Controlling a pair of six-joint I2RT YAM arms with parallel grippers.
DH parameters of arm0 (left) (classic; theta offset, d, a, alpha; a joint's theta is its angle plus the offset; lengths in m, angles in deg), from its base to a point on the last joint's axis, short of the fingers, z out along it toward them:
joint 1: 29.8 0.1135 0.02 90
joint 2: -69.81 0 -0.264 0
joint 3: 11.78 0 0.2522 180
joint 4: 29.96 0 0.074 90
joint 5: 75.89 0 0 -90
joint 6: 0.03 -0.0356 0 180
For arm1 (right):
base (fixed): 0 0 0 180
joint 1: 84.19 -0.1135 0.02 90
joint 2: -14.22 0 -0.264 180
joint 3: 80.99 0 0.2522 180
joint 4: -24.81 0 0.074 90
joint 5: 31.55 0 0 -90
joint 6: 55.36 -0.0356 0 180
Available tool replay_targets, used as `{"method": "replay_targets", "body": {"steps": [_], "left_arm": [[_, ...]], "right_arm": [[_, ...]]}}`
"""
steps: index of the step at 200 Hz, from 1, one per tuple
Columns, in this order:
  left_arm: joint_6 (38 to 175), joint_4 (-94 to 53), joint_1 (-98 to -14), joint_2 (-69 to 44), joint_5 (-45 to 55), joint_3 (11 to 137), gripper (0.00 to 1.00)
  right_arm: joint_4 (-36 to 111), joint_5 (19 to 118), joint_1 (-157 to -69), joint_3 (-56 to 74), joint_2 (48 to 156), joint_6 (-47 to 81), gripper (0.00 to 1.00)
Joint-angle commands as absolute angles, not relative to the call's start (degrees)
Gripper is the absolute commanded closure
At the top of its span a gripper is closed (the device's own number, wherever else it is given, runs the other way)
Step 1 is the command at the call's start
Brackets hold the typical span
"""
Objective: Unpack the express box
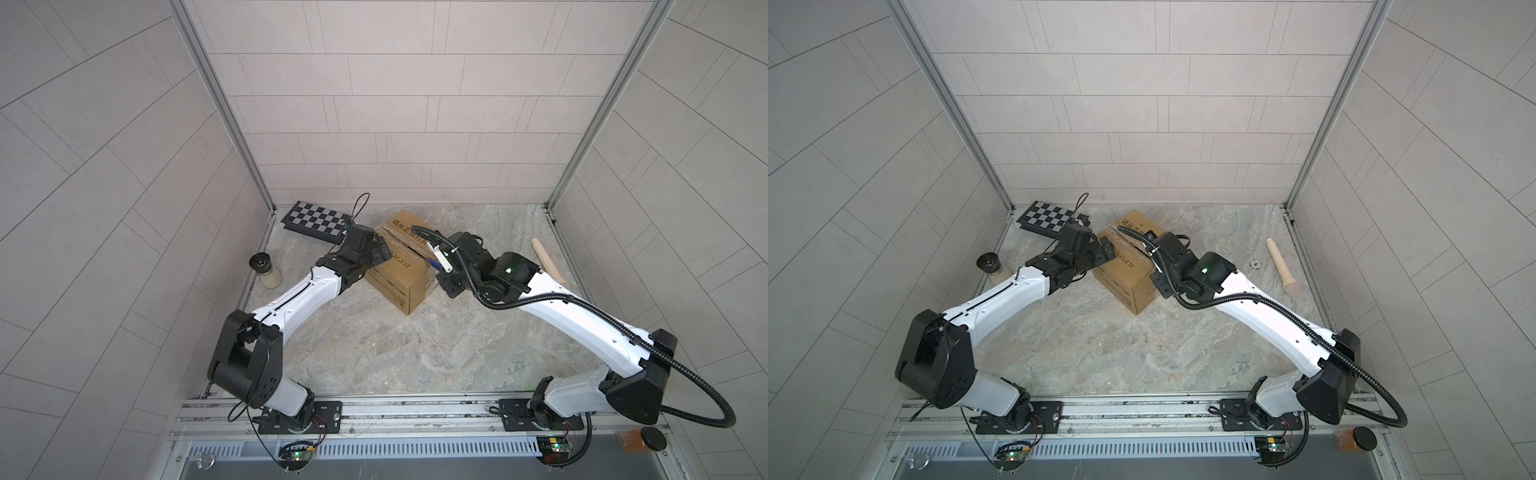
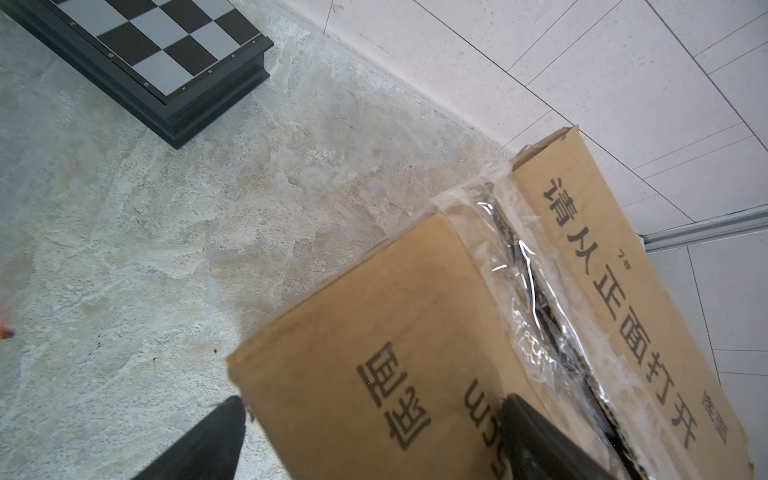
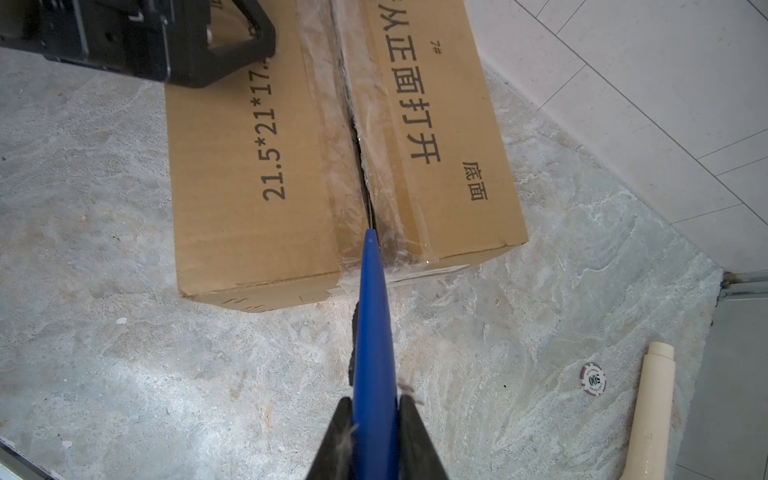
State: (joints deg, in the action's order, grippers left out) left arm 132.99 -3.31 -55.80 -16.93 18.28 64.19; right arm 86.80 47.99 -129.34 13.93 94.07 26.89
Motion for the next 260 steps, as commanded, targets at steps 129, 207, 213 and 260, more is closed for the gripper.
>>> {"method": "replay_targets", "body": {"steps": [129,207,213,260], "left_arm": [[131.1,9.1,-55.4,-21.7,18.5,60.3,0.03],[131.0,7.7,-55.4,-20.5,16.4,61.0,0.03],[130.9,7.9,-55.4,-20.5,16.6,61.0,0.03],[131.4,9.2,-55.2,-22.1,17.5,60.9,0.03]], "right_arm": [[89.4,52.7,-127.8,7.7,89.3,27.2,1.0],[84.7,52.6,-127.8,6.8,90.8,26.2,1.0],[85.2,52.2,-127.7,6.8,90.5,26.4,1.0],[91.2,49.5,-127.1,6.3,86.2,27.9,1.0]]}}
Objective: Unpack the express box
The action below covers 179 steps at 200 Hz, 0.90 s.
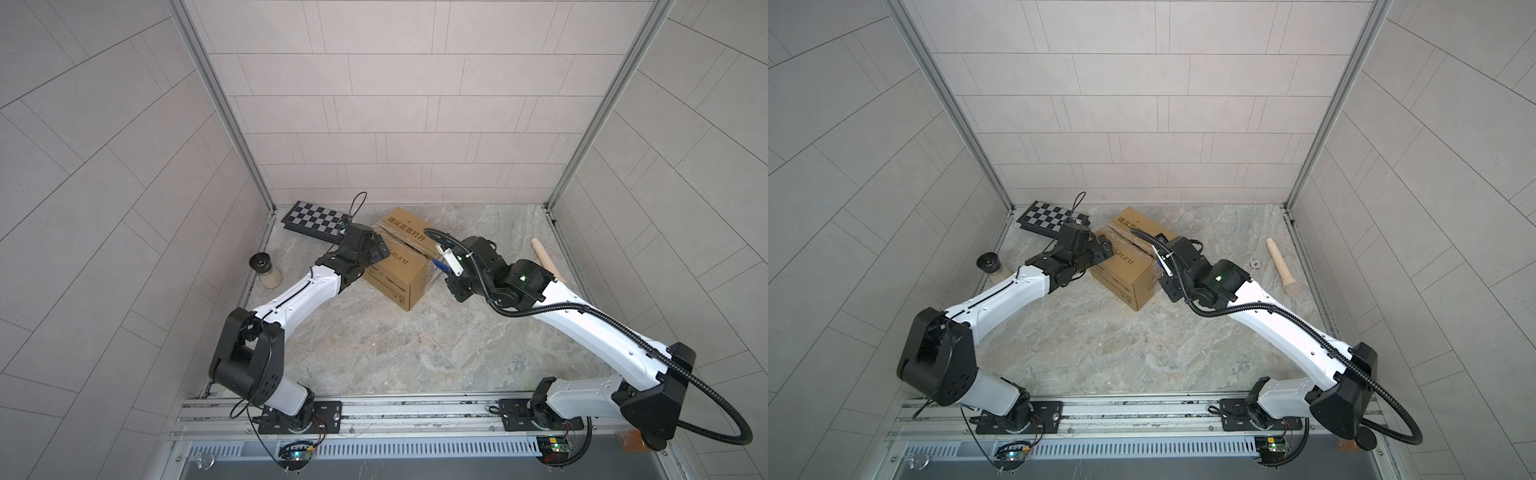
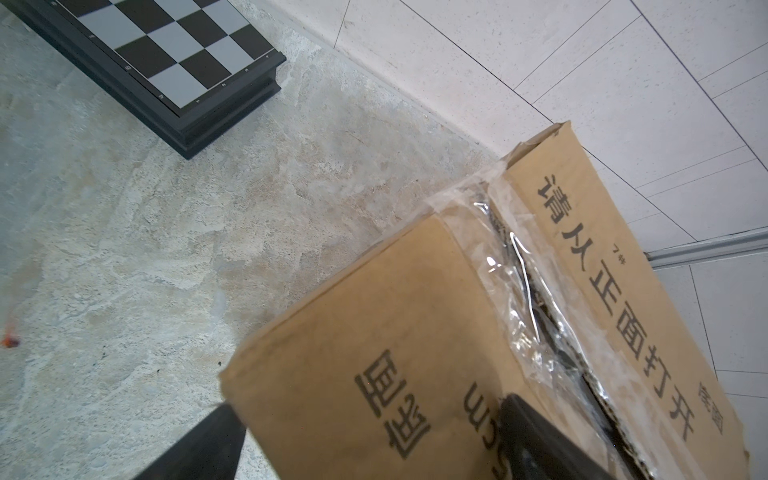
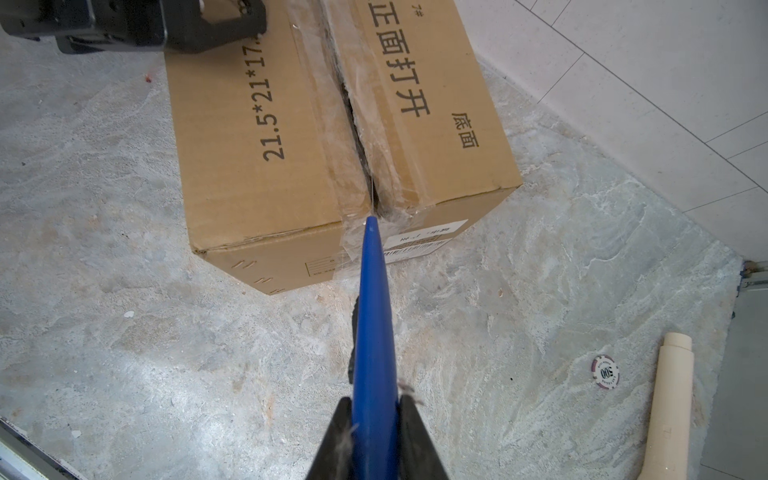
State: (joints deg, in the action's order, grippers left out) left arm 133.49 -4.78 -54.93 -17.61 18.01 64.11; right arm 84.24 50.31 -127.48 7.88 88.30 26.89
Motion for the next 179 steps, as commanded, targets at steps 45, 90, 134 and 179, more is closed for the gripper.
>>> {"method": "replay_targets", "body": {"steps": [45,90,134,179], "left_arm": [[131.8,9.0,-55.2,-22.8,17.3,61.1,0.03],[131.4,9.0,-55.2,-22.6,17.0,61.6,0.03],[129.8,8.5,-55.2,-19.7,16.3,64.2,0.02],[125.9,9.0,-54.0,-14.8,15.1,69.6,0.0]], "right_arm": [[94.0,49.8,-126.1,2.9,81.7,28.0,1.0],[94.2,51.4,-125.8,0.8,77.4,27.3,1.0],[94.6,50.3,-123.7,3.6,74.1,24.4,1.0],[91.1,49.3,-120.9,1.5,74.5,19.5,1.0]]}}
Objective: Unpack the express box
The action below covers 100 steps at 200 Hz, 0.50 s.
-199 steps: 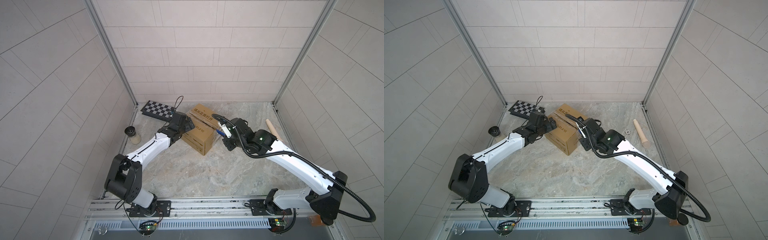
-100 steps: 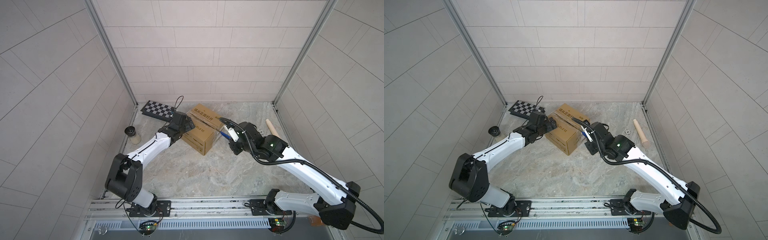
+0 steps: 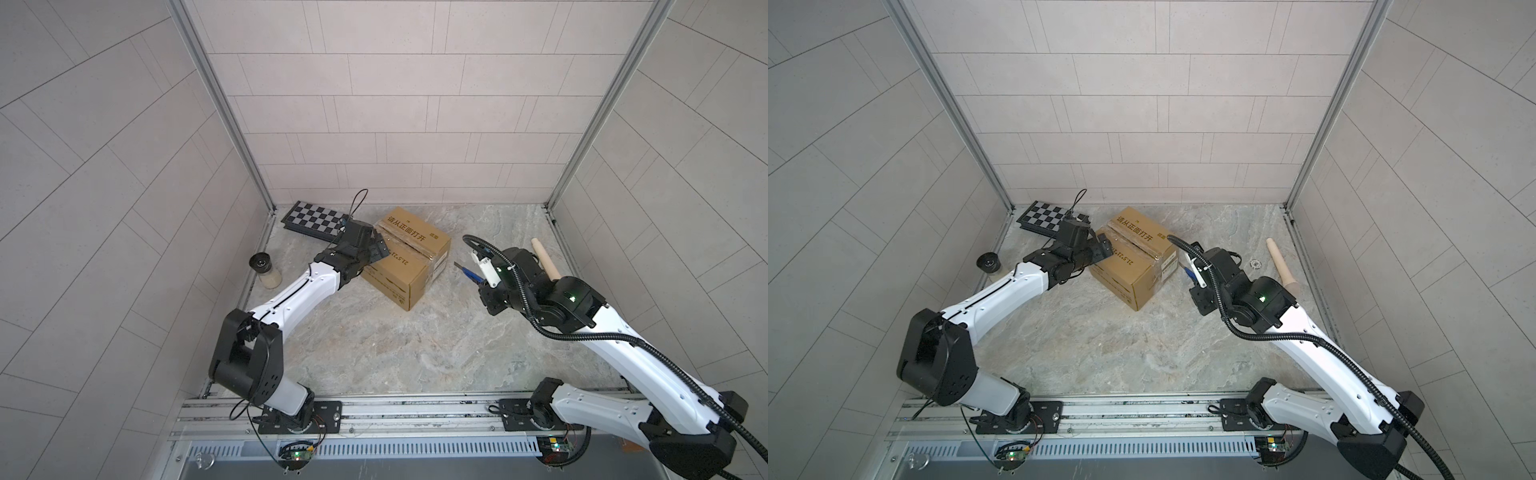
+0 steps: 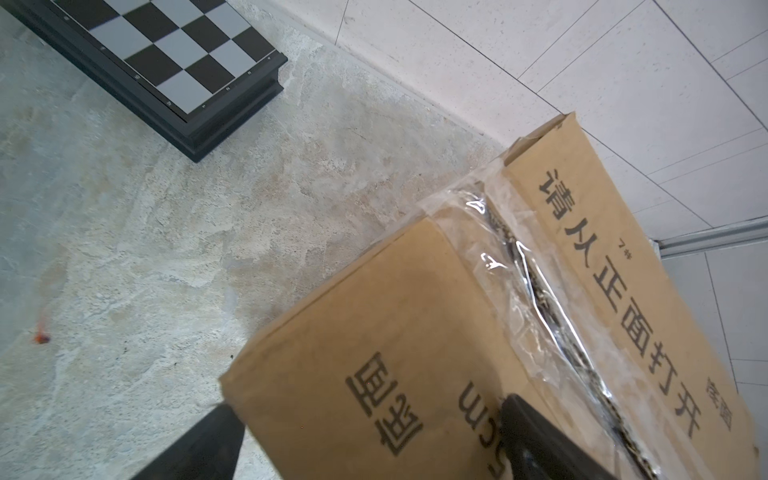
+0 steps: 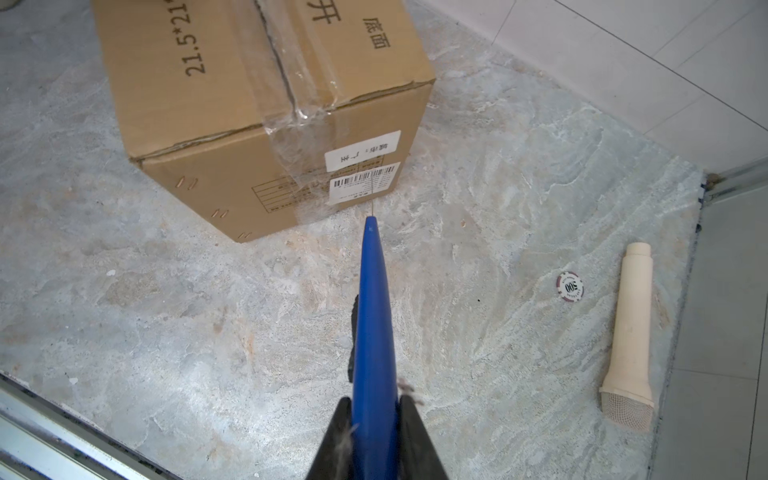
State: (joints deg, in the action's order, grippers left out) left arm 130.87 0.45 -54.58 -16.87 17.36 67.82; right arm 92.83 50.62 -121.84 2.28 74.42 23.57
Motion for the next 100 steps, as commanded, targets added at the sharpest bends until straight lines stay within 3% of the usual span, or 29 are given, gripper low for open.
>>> {"method": "replay_targets", "body": {"steps": [1,40,100], "left_arm": [[125.9,9.0,-53.9,-14.7,15.1,69.7,0.0],[119.7,7.5,-49.6,-11.4,14.7,71.6,0.0],[114.8,1.0,-42.8,-17.6,4.0,75.3,0.0]], "right_arm": [[91.0,49.4,-120.9,1.4,74.5,19.4,1.0],[86.5,50.1,-120.9,-0.4,76.0,16.6,1.0],[83.7,49.8,-120.2,-1.0,77.7,15.4,1.0]]}}
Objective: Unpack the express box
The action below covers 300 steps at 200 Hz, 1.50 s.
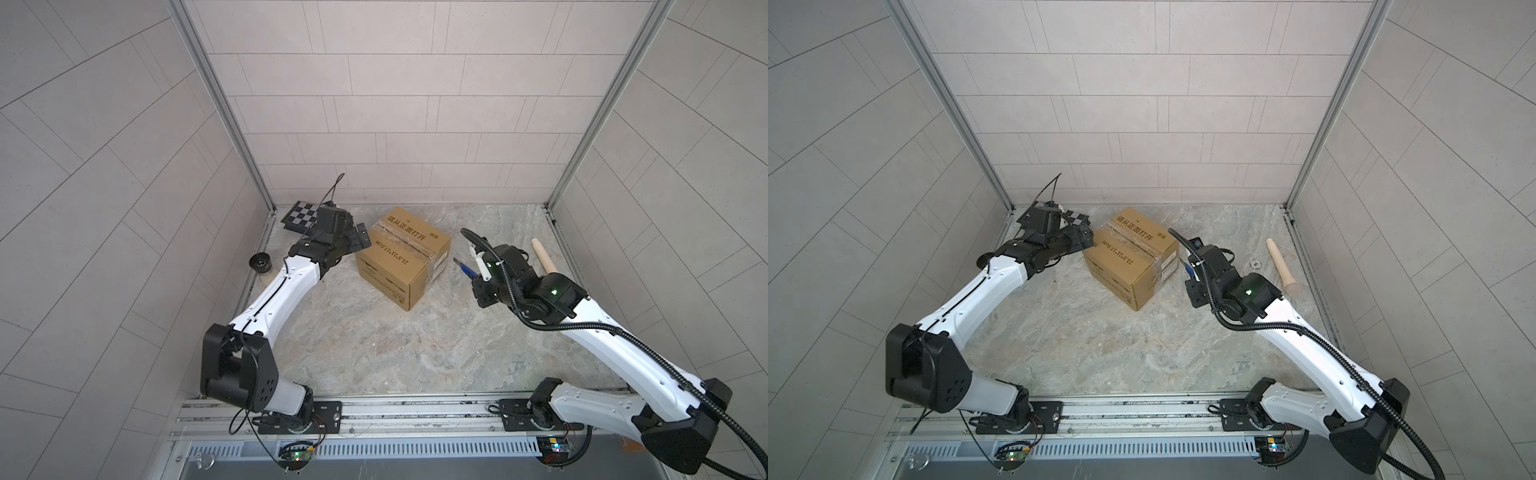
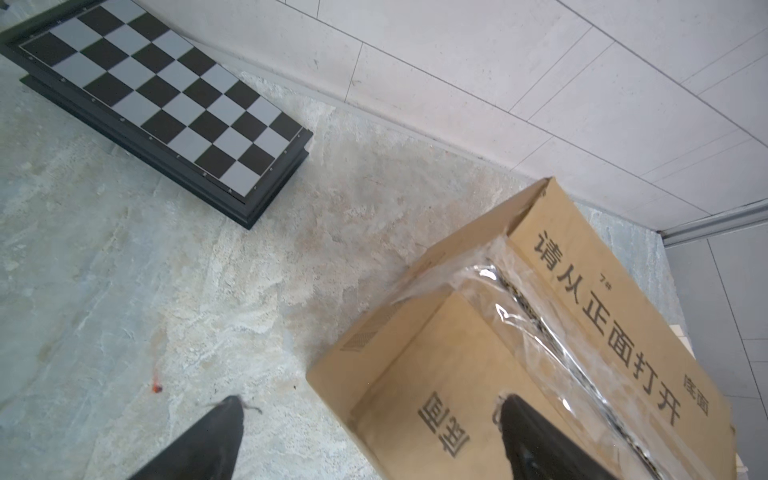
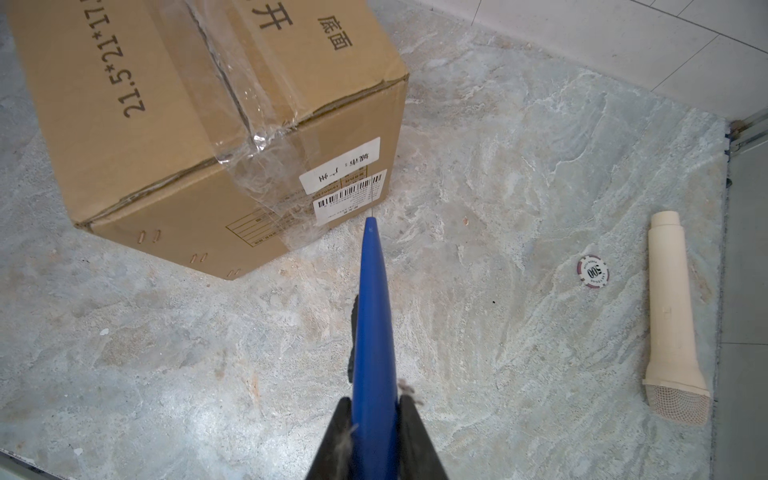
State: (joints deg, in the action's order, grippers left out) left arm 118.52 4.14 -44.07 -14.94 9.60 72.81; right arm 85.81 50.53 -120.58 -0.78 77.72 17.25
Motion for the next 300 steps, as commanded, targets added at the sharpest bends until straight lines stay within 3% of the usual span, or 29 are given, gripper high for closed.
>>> {"method": "replay_targets", "body": {"steps": [1,58,130,244,300], "left_arm": [[114.7,0.9,-42.8,-17.7,3.9,75.4,0.0],[114.9,-3.9,-42.5,-21.6,-2.2,76.1,0.0],[120.3,-13.9,-43.6,-17.8,-10.2,65.6,0.0],[128.4,-16.4,-55.9,-1.1,-7.8,49.5,0.0],[124.3,-6.9,-51.2,10.0,-3.3,50.1,0.0]], "right_arm": [[83.6,49.8,-120.2,-1.0,77.7,15.4,1.0],[80.8,50.3,-119.6,-2.3,78.4,14.8,1.0],[76.6,53.8,-117.1,-0.4,82.7,17.7,1.0],[67.5,60.2,-111.2,8.8,98.0,22.5,1.0],[70.7,58.9,-107.1,9.9,95.9,22.9,1.0]]}}
